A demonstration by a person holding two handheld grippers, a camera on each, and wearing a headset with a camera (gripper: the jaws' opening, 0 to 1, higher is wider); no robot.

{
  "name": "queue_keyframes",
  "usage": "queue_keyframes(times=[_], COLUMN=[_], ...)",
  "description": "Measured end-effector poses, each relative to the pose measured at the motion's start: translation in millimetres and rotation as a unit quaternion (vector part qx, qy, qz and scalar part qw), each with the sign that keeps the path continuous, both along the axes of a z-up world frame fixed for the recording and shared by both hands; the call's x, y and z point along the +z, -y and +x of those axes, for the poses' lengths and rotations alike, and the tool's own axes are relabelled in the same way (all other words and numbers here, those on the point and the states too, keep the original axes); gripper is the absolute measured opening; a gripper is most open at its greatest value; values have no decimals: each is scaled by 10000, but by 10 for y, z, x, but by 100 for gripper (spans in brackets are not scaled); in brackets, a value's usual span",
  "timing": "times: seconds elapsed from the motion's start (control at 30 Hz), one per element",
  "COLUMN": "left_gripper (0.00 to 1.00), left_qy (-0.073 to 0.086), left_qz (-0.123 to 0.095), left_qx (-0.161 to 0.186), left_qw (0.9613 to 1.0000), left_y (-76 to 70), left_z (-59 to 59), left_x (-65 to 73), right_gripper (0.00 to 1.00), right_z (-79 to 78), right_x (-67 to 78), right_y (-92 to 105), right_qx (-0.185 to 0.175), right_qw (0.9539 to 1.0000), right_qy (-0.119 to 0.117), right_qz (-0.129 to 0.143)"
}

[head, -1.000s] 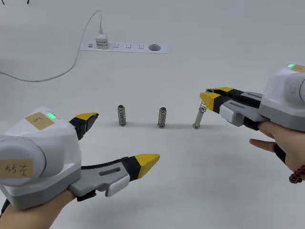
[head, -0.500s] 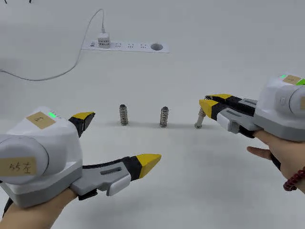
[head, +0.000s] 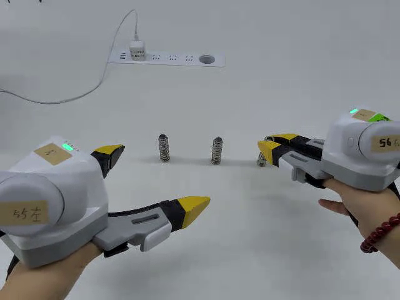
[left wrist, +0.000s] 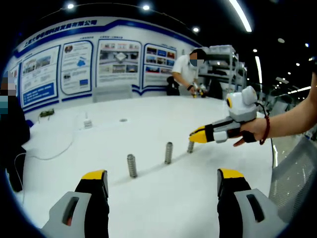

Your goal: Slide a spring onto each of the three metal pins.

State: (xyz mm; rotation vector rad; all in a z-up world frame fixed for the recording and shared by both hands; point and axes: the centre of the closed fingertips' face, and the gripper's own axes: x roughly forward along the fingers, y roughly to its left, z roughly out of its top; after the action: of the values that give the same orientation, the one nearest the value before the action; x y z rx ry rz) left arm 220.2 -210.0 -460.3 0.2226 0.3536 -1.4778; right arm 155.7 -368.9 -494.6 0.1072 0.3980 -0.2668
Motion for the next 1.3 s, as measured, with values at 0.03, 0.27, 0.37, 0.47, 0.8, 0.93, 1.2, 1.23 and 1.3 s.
queue_keyframes(times=[0.03, 0.27, 0.37, 0.47, 0.8, 0.93, 1.2, 1.23, 1.3], left_gripper=[93, 92, 92, 91, 87, 86, 86, 86, 86], left_qy=[7, 6, -9, 1, -15, 51, 52, 69, 93], left_qz=[8, 35, 31, 78, 108, 175, 295, 337, 384], left_qx=[4, 20, 15, 8, 94, 119, 88, 86, 90], left_qw=[10000, 10000, 10000, 10000, 9999, 9998, 9995, 9994, 9992], left_y=[-2, -6, -5, -11, -36, -56, -121, -134, -162], left_z=[3, 17, 17, 17, 100, 133, 123, 126, 130], left_x=[-6, -28, -36, -54, -18, -3, 43, 37, 41], right_gripper=[12, 12, 19, 22, 35, 42, 54, 56, 59], right_z=[1, 6, 2, -12, -81, -131, -257, -268, -294], right_x=[-9, -54, -80, -57, 177, 230, 319, 334, 366], right_y=[0, 9, -30, -37, -113, -168, -322, -334, -373], right_qx=[-8, -33, -17, 17, 94, 140, 162, 168, 193], right_qw=[10000, 10000, 9999, 9999, 9998, 9995, 9985, 9985, 9983], right_qy=[-9, -62, -89, -92, -35, -156, -234, -233, -240], right_qz=[3, 12, 140, 79, 147, 233, 461, 459, 500])
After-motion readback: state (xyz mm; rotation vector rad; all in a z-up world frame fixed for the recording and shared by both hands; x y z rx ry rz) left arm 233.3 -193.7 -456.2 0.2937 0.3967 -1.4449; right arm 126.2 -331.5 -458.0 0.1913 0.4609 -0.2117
